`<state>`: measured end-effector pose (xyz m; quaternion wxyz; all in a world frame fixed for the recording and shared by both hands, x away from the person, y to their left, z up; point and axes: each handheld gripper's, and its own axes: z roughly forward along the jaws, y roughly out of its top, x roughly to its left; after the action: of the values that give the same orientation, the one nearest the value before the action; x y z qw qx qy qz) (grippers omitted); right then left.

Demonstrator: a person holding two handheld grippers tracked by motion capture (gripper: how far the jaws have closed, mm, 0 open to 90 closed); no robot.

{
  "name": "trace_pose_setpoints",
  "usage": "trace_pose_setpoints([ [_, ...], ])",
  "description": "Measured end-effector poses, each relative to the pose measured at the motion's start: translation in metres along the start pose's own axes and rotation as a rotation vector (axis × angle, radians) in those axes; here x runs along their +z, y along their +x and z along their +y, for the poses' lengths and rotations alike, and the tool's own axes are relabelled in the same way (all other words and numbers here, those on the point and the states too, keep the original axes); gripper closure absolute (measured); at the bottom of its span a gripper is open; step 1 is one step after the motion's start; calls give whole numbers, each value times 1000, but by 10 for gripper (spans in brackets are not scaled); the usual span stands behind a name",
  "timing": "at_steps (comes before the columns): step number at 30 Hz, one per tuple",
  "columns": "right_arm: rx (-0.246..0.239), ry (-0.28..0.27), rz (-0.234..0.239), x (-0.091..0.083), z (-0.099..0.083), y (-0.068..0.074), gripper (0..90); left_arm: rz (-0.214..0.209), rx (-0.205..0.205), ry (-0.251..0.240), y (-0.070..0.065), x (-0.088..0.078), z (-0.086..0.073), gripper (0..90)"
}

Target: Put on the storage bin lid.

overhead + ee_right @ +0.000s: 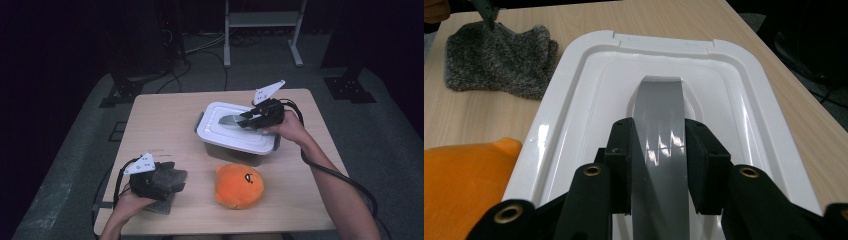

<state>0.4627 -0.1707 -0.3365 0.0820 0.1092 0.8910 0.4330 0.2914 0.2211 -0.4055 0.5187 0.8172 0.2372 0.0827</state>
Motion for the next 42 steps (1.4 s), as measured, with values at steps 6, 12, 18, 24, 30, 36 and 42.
trace_pose_setpoints([
  [6, -11, 11, 6, -4, -2, 3, 660, 2, -3, 6, -1, 1, -1, 130],
  [12, -12, 10, 12, -6, -3, 4, 659, 2, -9, -3, 0, -2, -1, 127],
  [18, -8, 12, 12, -6, -3, 4, 659, -2, -14, -13, 0, -2, -1, 124],
  [24, 14, -4, 8, -7, -1, 5, 659, -2, -15, -14, 1, -2, -1, 120],
  [30, 14, -15, 10, -9, 4, 6, 660, -2, -14, -15, 1, -3, -1, 120],
  [36, 15, -13, -11, -21, 10, 8, 660, -2, -17, -22, 1, -4, -2, 119],
  [42, 2, -11, -46, -48, 13, 13, 660, 2, -19, -27, 1, -5, -2, 116],
])
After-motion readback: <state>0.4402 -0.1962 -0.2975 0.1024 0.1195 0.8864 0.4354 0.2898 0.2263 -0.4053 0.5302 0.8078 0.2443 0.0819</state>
